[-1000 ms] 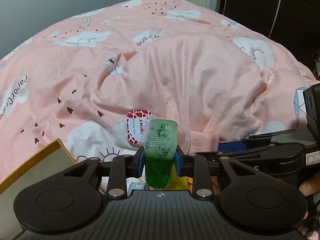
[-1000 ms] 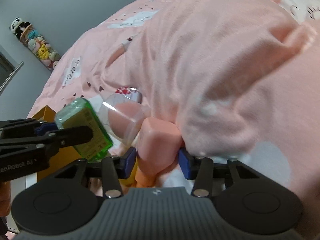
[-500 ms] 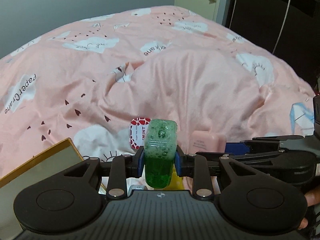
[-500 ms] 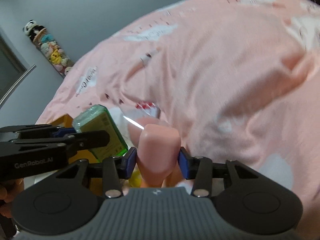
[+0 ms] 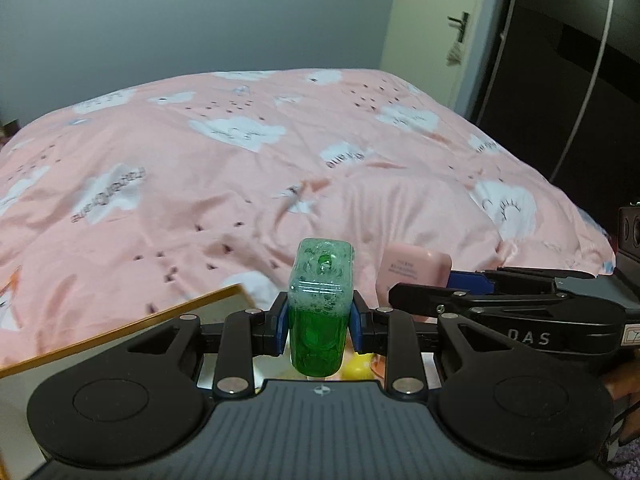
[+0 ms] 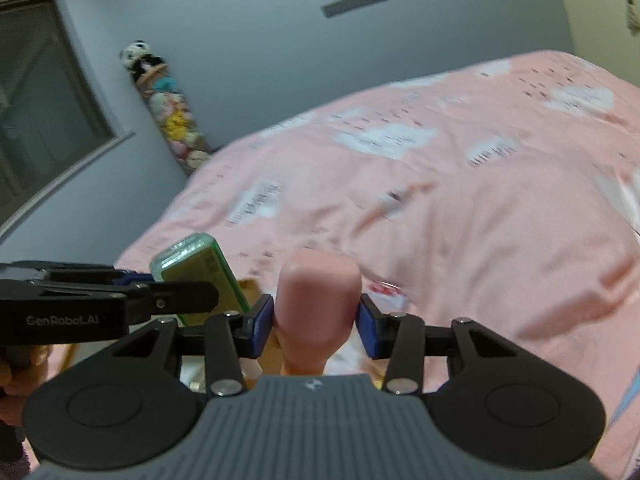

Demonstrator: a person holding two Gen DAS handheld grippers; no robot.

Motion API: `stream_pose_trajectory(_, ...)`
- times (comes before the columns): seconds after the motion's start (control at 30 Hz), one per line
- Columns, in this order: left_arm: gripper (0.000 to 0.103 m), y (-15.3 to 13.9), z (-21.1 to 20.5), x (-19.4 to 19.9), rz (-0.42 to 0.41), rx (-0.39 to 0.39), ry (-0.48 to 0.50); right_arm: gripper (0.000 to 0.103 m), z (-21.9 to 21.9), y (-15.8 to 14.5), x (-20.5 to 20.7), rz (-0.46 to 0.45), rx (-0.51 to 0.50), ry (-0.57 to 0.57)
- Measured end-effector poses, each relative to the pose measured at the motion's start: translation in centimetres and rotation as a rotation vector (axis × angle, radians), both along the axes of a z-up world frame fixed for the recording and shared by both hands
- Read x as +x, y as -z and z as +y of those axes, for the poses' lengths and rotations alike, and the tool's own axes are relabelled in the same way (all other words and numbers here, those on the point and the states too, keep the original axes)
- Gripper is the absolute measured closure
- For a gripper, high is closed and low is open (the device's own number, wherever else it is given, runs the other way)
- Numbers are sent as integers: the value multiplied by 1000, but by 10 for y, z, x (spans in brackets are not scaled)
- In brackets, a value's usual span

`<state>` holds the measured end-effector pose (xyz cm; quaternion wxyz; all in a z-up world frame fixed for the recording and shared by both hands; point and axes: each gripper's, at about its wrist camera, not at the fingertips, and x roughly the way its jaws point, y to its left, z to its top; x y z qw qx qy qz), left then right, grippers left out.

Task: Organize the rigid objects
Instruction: 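Carry the green bottle and pink soap bar over the orange box and lower them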

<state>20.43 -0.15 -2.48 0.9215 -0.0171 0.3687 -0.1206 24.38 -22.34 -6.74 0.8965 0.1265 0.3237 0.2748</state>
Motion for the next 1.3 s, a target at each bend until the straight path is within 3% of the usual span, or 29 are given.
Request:
stream_pose_trajectory(0.17, 70, -7, 31, -18, -4, 40, -63, 58, 38, -17, -7, -41, -23, -125)
stream_pose_trajectory(0.33, 70, 3, 64, -30, 69, 66, -122, 58, 83, -19, -6, -10, -34, -251)
stream_pose_trajectory(0.7, 70, 54, 139, -40, 405, 6, -180, 60, 170, 31, -1, 253, -58, -433)
stream_pose_trajectory(0.93, 70, 79, 152, -48, 561, -20, -141, 60, 194, 62, -7, 405, -120, -528)
stream_pose_trajectory(1.3, 70, 104, 165, -36, 604, -91, -195, 60, 216, 87, 3, 475, -183, -532)
